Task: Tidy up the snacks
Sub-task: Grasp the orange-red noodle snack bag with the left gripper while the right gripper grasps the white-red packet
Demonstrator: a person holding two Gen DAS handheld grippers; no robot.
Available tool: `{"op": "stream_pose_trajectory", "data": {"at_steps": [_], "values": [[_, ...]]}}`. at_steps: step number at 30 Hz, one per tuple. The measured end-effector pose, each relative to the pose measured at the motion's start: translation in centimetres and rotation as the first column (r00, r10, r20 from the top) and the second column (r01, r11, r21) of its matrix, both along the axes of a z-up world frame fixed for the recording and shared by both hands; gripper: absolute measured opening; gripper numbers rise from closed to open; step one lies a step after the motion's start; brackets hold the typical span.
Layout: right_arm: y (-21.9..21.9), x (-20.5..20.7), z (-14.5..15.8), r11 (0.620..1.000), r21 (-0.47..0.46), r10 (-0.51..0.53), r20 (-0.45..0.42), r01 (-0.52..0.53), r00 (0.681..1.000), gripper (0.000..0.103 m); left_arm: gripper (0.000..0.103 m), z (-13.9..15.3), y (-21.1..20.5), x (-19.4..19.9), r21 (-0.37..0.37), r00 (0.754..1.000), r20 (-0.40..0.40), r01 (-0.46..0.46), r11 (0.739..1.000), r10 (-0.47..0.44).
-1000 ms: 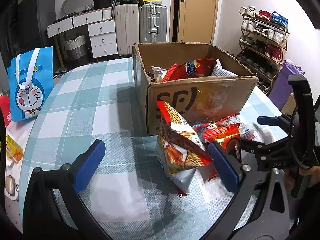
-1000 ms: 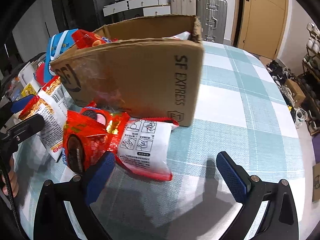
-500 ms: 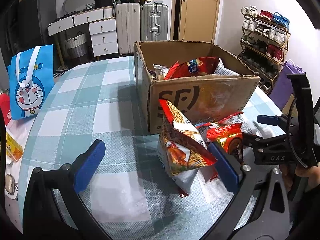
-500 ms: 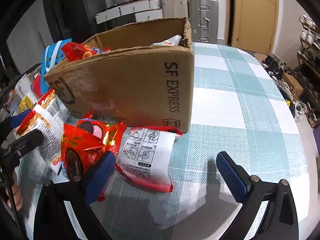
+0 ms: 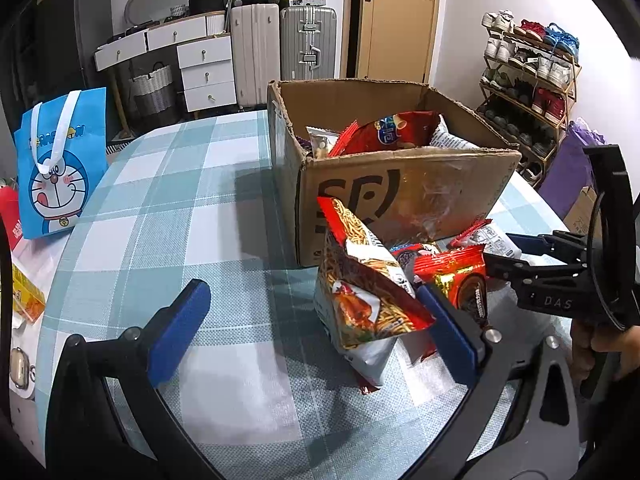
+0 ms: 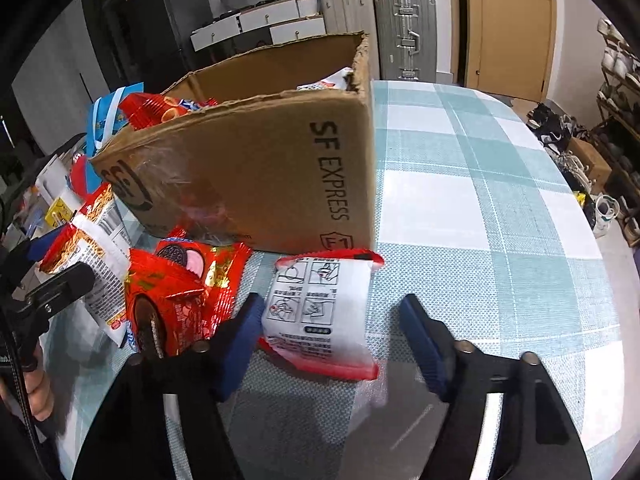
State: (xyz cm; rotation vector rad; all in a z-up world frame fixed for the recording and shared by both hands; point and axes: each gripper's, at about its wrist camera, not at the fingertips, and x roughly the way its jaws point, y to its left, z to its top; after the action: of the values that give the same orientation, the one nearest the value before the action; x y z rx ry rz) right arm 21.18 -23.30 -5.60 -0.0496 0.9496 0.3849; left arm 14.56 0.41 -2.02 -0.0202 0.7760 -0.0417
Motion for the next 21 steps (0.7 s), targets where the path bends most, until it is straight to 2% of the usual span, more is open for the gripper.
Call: {"op": "stream_pose_trajectory", "data": {"at_steps": [3, 14, 18, 19, 21], "values": [[0.1, -0.3, 0.0, 1.0, 0.002, 0.015, -0.004, -0.015, 1.0, 0.051, 0.102, 0.0, 0.0, 0.0, 0.0, 1.0, -0.001, -0.001, 1.0, 0.001], [-0.6, -1.4, 1.6, 0.999, 0.04, 0.031, 0.057, -0.034, 0.998, 0.047, 0.102, 0.0, 0.1, 0.0, -0.004, 1.0, -0.008, -0.001, 1.0, 0.001], [-0.7, -1.5, 1.9, 0.998, 0.045, 0.033, 0.057, -0.035, 0.998, 0.047, 0.102, -0.1, 0.2, 0.0, -0.037, 1.0, -0.007, 0.013, 0.999, -0.014], [-0.7, -1.5, 1.9, 0.998, 0.046, 0.033, 0.058, -0.036, 0.998, 0.047, 0.101, -0.2, 0.2, 0.0, -0.048, 1.0, -0.007, 0.019, 0.999, -0.019], [-0.7, -1.6, 1.9, 0.998, 0.049, 0.036, 0.056, -0.039, 0.998, 0.047, 0.093, -0.2, 0.2, 0.0, -0.071, 0.999, -0.006, 0.037, 0.997, -0.037]]}}
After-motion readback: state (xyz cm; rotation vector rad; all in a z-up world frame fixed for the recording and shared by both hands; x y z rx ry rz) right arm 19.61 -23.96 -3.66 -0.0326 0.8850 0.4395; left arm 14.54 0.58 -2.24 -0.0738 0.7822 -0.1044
